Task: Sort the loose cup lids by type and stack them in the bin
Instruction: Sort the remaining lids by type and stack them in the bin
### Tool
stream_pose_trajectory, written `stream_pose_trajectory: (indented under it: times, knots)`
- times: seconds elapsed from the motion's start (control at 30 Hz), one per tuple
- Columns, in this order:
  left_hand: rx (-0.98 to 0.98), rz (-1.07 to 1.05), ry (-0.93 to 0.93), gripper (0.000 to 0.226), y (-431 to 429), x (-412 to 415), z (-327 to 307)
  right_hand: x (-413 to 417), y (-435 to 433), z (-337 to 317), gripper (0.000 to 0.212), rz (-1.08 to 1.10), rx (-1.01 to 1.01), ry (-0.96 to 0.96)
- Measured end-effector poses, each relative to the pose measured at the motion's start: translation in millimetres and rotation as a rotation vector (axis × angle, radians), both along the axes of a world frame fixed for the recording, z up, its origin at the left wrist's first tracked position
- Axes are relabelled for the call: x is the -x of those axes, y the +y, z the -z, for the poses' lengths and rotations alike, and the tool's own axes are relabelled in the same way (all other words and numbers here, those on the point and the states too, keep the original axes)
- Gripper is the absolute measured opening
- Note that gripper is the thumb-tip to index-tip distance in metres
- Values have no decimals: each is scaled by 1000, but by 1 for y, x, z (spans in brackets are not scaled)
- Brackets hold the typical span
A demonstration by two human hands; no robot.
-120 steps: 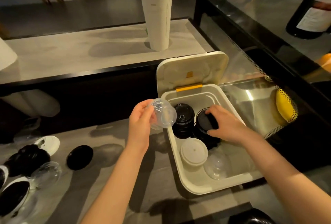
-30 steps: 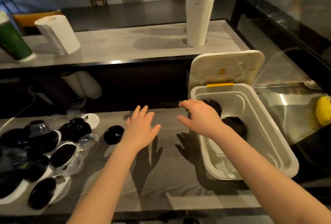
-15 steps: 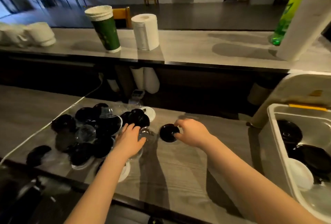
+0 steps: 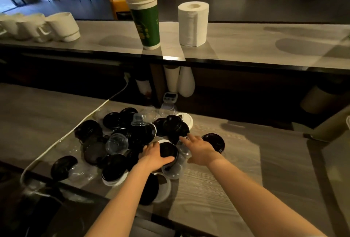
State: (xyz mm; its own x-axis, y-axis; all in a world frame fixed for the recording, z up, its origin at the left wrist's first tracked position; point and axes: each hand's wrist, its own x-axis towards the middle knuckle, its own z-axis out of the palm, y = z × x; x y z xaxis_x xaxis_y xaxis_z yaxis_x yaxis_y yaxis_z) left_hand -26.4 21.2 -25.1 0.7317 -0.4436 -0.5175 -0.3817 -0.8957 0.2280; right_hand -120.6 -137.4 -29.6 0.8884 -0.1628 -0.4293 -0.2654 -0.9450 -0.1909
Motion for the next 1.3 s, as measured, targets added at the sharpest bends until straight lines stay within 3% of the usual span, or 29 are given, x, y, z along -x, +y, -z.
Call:
stream_pose_trajectory:
  times: [0.23,0.53,0.77,1.1,1.3]
  knots:
    - [96,-16,-19,90,-2,-10,4,-7,2,12,67,111,-67,-147]
    - [511,-112,-109,85,-17,7,-46,38,-41,-44,63,363,-302,-480]
    - [665,13,-129,89,-90,68,-90,121,-84,-89,64,528,-369,-747]
    - [779,223,9,91,-196,184,-112,268,-146,-115,64,812,-353,-1022]
    - [771,282,55,89,-246,241,-109,346,-187,-111,61,950,-261,-1003]
